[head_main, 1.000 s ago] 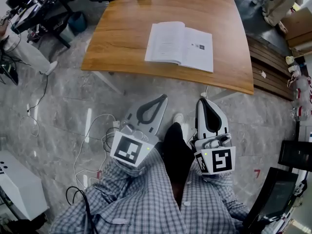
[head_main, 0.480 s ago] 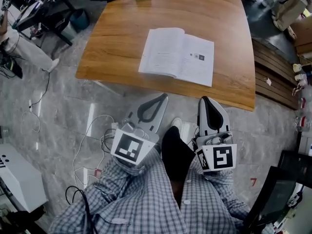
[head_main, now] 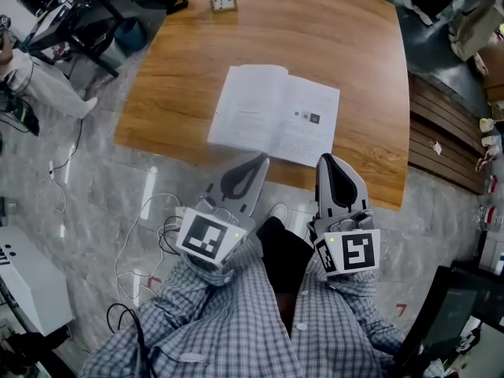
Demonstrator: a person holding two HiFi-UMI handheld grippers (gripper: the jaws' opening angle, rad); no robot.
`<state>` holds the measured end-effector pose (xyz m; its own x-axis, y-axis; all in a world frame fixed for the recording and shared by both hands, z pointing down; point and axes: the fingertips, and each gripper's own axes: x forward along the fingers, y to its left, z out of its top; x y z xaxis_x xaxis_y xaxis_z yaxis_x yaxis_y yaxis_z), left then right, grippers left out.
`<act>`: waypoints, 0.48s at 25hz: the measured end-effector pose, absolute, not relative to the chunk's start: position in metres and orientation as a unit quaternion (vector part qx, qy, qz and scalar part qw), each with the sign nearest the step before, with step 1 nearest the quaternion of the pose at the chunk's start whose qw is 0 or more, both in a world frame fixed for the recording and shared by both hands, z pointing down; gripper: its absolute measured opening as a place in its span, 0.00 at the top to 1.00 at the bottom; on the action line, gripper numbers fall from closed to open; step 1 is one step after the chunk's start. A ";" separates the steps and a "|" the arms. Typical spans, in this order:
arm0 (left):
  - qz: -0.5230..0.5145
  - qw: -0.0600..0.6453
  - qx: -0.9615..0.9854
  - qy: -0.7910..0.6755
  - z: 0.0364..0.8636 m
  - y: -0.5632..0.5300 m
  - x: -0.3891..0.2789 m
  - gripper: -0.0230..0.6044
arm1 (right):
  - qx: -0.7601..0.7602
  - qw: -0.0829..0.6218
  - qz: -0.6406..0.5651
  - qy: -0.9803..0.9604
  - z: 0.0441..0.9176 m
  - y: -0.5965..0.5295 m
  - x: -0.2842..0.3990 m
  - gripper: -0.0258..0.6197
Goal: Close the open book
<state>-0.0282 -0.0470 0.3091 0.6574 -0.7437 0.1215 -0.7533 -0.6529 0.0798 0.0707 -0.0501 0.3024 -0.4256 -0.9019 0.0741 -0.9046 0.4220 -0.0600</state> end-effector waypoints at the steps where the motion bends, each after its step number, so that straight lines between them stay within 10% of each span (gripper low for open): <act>1: 0.033 0.072 0.905 -0.417 0.310 -0.054 -0.027 0.95 | 0.533 0.016 0.048 -0.844 0.304 -0.056 0.075 0.93; 12: 0.023 0.130 0.872 -0.471 0.329 -0.088 -0.028 0.95 | 0.507 0.008 0.069 -0.859 0.314 -0.089 0.092 0.93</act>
<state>-0.0283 -0.0876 0.3285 0.5556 -0.8153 0.1629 -0.8274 -0.5230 0.2046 0.0925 -0.0891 0.3137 -0.4848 -0.8706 0.0846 -0.8728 0.4753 -0.1109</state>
